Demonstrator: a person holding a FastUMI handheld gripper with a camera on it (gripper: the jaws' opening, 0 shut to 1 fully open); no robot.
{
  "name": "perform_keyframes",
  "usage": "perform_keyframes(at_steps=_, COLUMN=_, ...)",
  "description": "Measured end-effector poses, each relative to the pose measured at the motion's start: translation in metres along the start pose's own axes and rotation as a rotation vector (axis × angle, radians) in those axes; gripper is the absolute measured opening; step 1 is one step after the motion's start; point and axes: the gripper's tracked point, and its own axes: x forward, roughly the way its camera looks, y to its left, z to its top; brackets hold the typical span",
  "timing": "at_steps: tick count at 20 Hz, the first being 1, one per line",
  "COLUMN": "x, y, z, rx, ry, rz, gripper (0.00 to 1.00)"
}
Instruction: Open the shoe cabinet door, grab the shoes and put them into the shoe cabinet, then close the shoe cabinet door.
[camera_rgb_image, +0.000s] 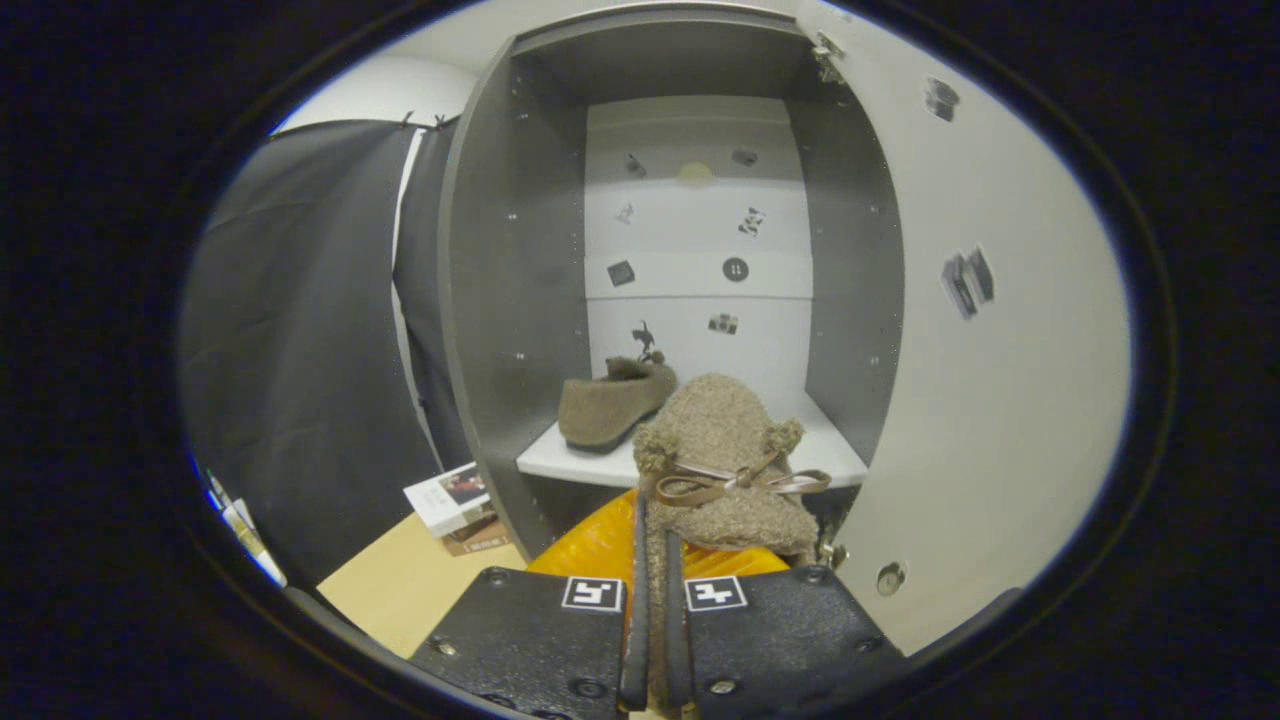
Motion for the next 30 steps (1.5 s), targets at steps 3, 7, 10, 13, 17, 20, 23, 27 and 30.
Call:
perform_keyframes(at_steps=3, x=0.028, y=-0.002, z=0.03, rx=0.0, ry=-0.028, rz=-0.007, gripper=0.1)
perform_keyframes(at_steps=7, x=0.067, y=-0.007, z=0.058, rx=-0.011, ry=-0.045, rz=-0.021, gripper=0.1)
perform_keyframes(at_steps=10, x=0.097, y=-0.011, z=0.073, rx=-0.004, ry=-0.044, rz=-0.03, gripper=0.1)
perform_keyframes(at_steps=13, x=0.13, y=-0.016, z=0.08, rx=-0.003, ry=-0.035, rz=-0.043, gripper=0.1)
perform_keyframes(at_steps=17, x=0.173, y=-0.024, z=0.077, rx=0.024, ry=0.012, rz=-0.076, gripper=0.1)
perform_keyframes(at_steps=20, x=0.202, y=-0.033, z=0.067, rx=0.057, ry=0.06, rz=-0.102, gripper=0.1)
perform_keyframes(at_steps=23, x=0.219, y=-0.039, z=0.059, rx=0.036, ry=0.098, rz=-0.122, gripper=0.1)
perform_keyframes(at_steps=27, x=0.236, y=-0.043, z=0.041, rx=0.076, ry=0.203, rz=-0.148, gripper=0.1)
perform_keyframes(at_steps=30, x=0.244, y=-0.041, z=0.031, rx=0.062, ry=0.271, rz=-0.16, gripper=0.12)
